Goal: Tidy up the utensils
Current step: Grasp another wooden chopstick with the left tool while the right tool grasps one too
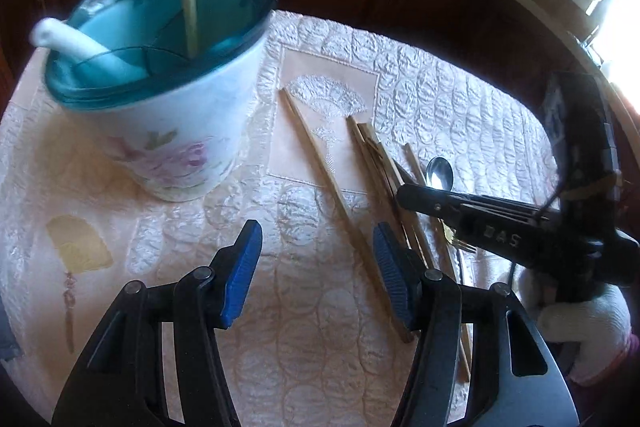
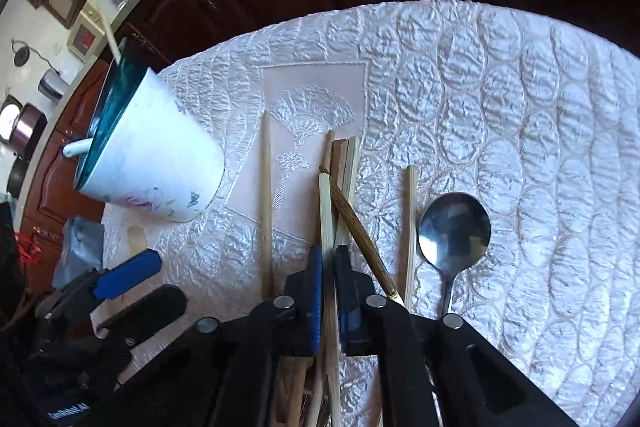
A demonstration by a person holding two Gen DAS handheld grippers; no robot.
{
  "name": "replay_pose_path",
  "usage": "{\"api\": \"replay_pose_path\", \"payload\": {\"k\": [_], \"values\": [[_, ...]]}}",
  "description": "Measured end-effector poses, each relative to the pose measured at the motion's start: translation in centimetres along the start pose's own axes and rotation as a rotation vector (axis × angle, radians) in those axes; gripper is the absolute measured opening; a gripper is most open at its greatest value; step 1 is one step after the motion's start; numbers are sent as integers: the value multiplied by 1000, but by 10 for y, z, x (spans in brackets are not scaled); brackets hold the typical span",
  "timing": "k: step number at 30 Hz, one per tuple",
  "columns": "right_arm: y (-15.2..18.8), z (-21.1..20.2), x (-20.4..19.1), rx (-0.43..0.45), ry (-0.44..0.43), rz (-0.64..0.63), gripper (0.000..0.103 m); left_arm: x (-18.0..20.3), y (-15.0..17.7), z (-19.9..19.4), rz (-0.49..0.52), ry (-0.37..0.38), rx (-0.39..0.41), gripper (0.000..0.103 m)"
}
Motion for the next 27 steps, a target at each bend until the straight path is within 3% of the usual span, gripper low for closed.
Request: {"api": "replay_pose_path", "payload": {"k": [2,7,9,11,17,27], "values": [[2,-2,2,1,-6,2,5,2,-4,9,-7,4,-15,56],[10,-14,10,15,-20,19,5,13,-9,36,-3,16,-68,40],[13,-19,12,24,-27,30,5,15,-9,46,-8,13,-92,21],[16,-25,14,33,-40,35,5,16,-9,49,-14,35,-85,14],[24,-38,15,49,-69,33,5,12,5,37,25,30,-101,7],[47,-44,-6,34,-93,5,5,-19,82,-4,74,12,-181,6]]}}
Point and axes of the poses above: each gripper's, at about its wrist camera, not at the fingertips, and z roughly the way its jaws point, x to its right, y to its underside, the point moved 5 cm from there along z, roughly the way its jaws point, and after that the axes turned 9 degrees about -x, right-handed, at the moved point
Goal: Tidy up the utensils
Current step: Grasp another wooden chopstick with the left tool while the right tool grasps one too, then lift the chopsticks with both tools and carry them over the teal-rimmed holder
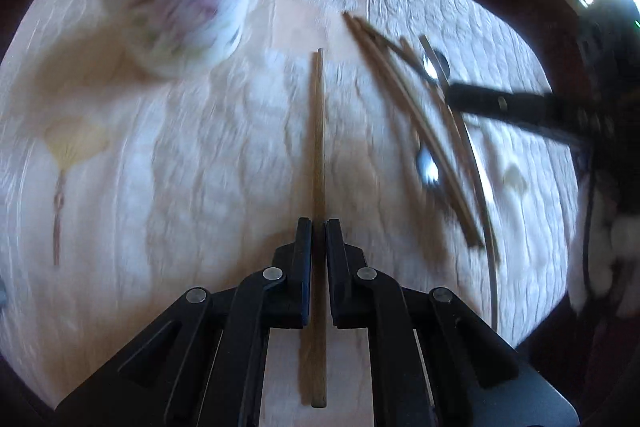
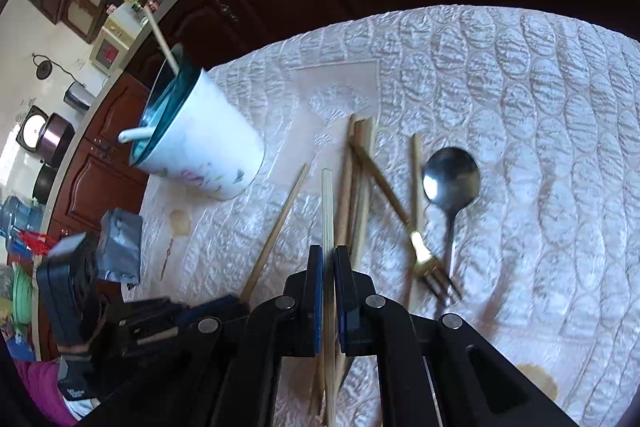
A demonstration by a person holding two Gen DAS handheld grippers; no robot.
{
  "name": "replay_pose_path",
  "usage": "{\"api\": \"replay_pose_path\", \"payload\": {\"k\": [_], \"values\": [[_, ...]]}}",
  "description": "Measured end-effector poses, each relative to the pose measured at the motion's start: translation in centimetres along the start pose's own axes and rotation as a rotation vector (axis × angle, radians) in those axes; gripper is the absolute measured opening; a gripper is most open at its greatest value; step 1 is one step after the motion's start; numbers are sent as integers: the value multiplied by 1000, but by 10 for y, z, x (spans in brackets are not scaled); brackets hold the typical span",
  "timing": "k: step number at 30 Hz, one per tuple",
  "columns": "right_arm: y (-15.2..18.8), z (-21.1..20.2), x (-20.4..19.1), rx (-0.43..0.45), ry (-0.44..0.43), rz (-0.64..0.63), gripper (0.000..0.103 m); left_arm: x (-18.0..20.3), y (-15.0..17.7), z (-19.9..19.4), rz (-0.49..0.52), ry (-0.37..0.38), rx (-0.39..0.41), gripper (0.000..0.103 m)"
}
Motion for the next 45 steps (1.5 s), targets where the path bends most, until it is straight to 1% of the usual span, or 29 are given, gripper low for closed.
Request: {"api": "replay_pose_path", "payload": {"k": [2,5,7,8,9,14,18,20,24,26,28,30,34,37,41,45], "values": [[5,2,-4,-8,-14,3,5,0,5,-3,2,-2,1,6],[10,12,-9,-31,-21,3,5,2,-2,-10,15,-12,39,8],[13,20,-14,-52,-17,-6,5,2,-11,-13,17,-14,55,16],[14,24,-17,-61,-8,-10,5,1,-16,-14,18,-13,62,22],[14,28,-19,-68,2,-12,5,1,-22,-14,17,-21,72,24],[13,45,-17,-96,98,-15,5,4,-50,-4,31,-52,83,24],[8,47,-14,-81,136,-11,5,6,-65,14,43,-69,57,24],[6,48,-13,-91,140,-17,5,5,-70,23,49,-78,38,24],[-2,53,-11,-102,148,-28,5,5,-78,26,61,-94,47,24],[-7,58,-14,-112,155,-41,5,6,-77,27,68,-94,47,22],[-11,63,-16,-125,159,-50,6,5,-76,26,82,-106,51,16],[-15,70,-18,-141,148,-52,6,3,-75,25,79,-104,51,6],[-22,76,-25,-148,148,-70,7,-3,-69,16,52,-67,51,5],[-21,73,-32,-126,121,-72,6,-5,-62,0,47,-40,77,5],[-20,42,-44,-70,67,-94,6,-4,-55,-27,42,-13,133,5],[-18,6,-59,-2,13,-118,6,-9,-47,-55,41,-8,188,5]]}}
Point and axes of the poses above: each gripper's, at about its wrist camera, not at the fingertips, and z roughly the way its jaws point, x to its right, y to its underside, the point moved 5 cm from there along z, roughly the way its jaws point, and after that the axes turned 9 degrees about -x, right-handed, at the moved point
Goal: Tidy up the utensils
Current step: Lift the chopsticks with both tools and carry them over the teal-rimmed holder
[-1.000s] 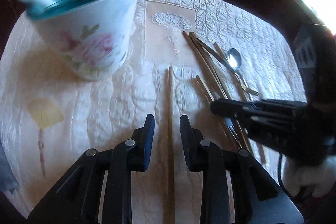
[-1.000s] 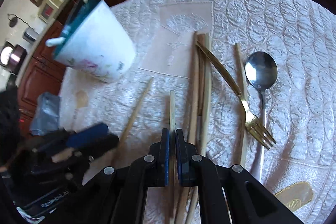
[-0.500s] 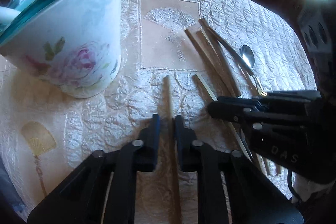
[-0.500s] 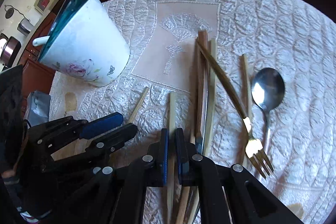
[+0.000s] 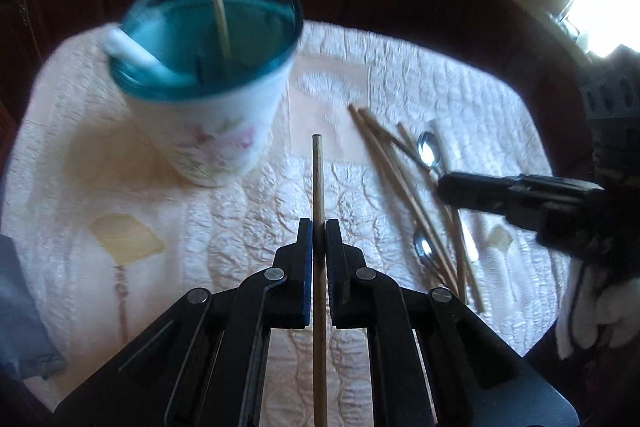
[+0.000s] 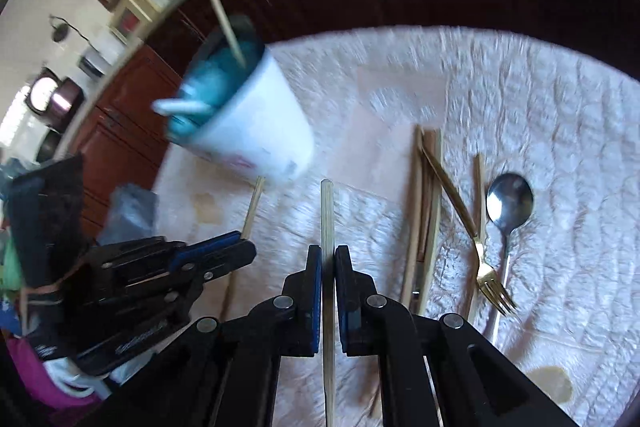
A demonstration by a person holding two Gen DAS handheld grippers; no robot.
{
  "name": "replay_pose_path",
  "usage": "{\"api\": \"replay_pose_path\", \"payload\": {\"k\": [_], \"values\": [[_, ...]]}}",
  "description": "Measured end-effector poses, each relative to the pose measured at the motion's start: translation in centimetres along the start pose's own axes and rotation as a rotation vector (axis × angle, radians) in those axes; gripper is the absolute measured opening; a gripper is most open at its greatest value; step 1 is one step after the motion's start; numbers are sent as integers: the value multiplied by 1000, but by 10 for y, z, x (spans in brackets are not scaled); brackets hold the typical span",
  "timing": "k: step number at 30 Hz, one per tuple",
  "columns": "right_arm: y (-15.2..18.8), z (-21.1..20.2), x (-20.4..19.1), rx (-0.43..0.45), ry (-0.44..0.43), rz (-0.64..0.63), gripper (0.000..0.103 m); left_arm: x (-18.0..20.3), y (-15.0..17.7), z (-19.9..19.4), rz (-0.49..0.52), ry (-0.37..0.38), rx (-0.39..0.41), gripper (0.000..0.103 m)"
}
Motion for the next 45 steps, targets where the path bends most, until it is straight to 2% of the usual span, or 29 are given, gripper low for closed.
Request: {"api": "replay_pose_path", "payload": {"k": [4,8,15,26,29,31,33,37,41,43,45], "values": [[-5,-37,-11,68,-29,-30,6,-2,3,-20,2,-7,36,5],[0,-59,-22,104,-20,-66,6,-3,4,-38,4,-12,74,5],[7,-85,-33,155,3,-106,5,-5,3,-69,0,-8,131,5],[-15,-107,-52,215,19,-154,4,-14,-1,-106,-20,-4,202,5],[-16,-87,-45,166,52,-136,4,-18,1,-107,-33,1,203,5],[-17,-64,-35,128,77,-111,8,-20,3,-108,-39,6,205,5],[-18,-38,-28,75,82,-92,31,-20,3,-110,-40,12,207,5],[-26,27,-10,-16,153,-67,31,-22,3,-114,-43,14,210,5],[-38,78,8,-91,195,-28,25,-27,4,-115,-57,11,208,5],[-42,94,16,-110,210,-9,14,-29,5,-115,-63,11,206,5],[-45,105,22,-117,214,0,8,-30,4,-118,-68,12,211,5]]}}
Point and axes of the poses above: each gripper's, at about its wrist camera, not at the fingertips, and z roughly the way its jaws point, x to its right, y to its underside, the point moved 5 cm from there along z, roughly the way its jaws point, and after that the axes turned 9 degrees about -x, right-handed, at the moved point
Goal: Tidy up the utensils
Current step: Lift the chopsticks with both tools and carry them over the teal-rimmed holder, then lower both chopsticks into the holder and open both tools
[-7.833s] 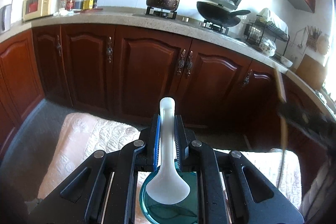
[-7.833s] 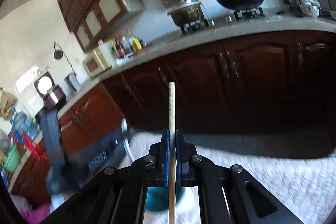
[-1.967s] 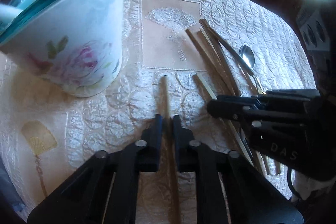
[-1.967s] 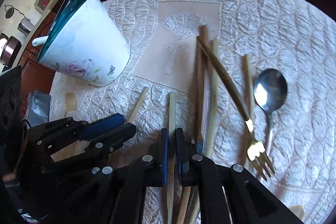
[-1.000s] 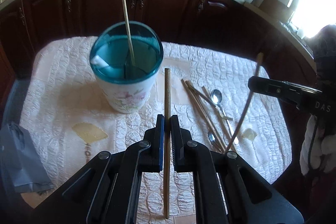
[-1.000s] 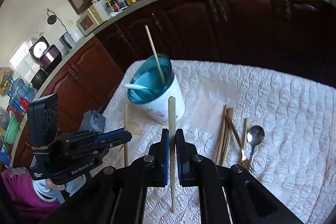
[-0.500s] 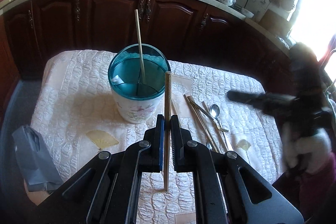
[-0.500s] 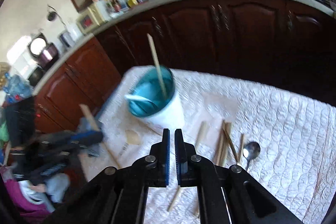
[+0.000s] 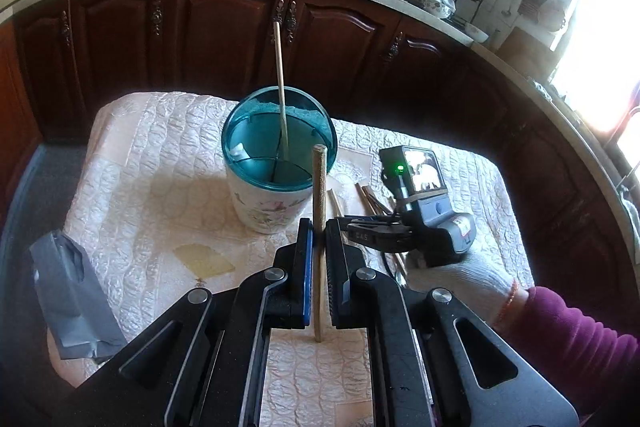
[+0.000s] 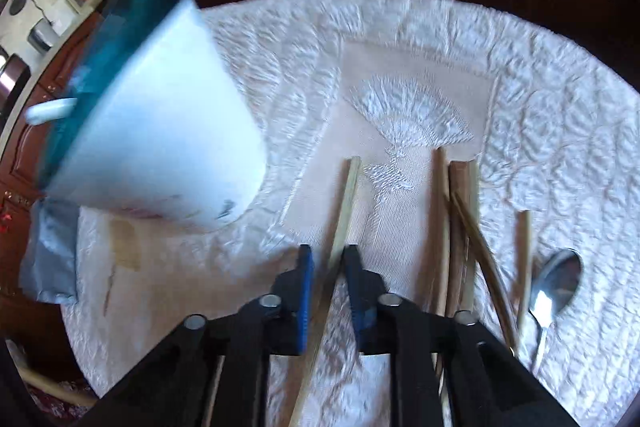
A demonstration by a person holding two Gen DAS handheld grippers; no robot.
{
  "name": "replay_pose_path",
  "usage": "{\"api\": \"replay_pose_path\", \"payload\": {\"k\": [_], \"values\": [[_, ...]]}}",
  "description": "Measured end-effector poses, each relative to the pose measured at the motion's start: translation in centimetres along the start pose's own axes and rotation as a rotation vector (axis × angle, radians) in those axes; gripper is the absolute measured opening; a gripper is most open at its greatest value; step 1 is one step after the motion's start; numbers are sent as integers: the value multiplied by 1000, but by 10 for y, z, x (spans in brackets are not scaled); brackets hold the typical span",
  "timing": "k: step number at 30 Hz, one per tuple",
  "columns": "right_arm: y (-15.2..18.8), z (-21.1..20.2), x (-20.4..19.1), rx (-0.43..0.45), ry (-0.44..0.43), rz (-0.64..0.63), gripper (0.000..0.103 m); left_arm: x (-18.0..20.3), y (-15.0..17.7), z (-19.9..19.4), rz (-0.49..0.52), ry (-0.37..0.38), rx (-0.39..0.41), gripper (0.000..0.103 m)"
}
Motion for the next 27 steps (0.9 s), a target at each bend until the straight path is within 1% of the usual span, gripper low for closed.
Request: {"api": "replay_pose_path", "payload": {"k": [1,3,6,8,11,15,18,20,22,24,25,27], "values": [[0,-1,1,1,-9,2,7,0,-1,-2,-1,1,5,5],[3,-10,5,1,-54,12,5,0,-3,-7,-4,9,14,5],[10,-41,10,51,-89,-5,5,0,-8,-14,0,19,28,5],[19,-71,12,94,-130,-15,5,1,-13,-21,3,29,37,5],[29,-113,15,165,-168,-27,5,2,-22,-35,10,33,61,5],[27,-167,10,263,-212,-47,5,1,-44,-59,10,39,110,5],[18,-216,-2,377,-237,-65,5,-1,-69,-76,16,14,174,5],[5,-240,-15,448,-246,-75,5,-2,-85,-83,17,-3,210,5],[-13,-253,-27,508,-238,-81,5,-7,-101,-86,11,-29,240,5],[-30,-260,-37,543,-227,-86,5,-12,-116,-84,12,-64,264,5],[-43,-263,-45,562,-237,-90,5,-16,-121,-82,8,-80,270,5],[-58,-267,-57,603,-215,-102,5,-25,-134,-72,-11,-96,265,5]]}}
Point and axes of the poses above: each gripper's, at about its wrist camera, not at the fingertips, and z roughly the way its jaws point, x to its right, y to its underside, the point moved 5 cm from there along z, roughly the way its jaws point, and after that the axes turned 9 degrees about -x, right-handed, at the moved point
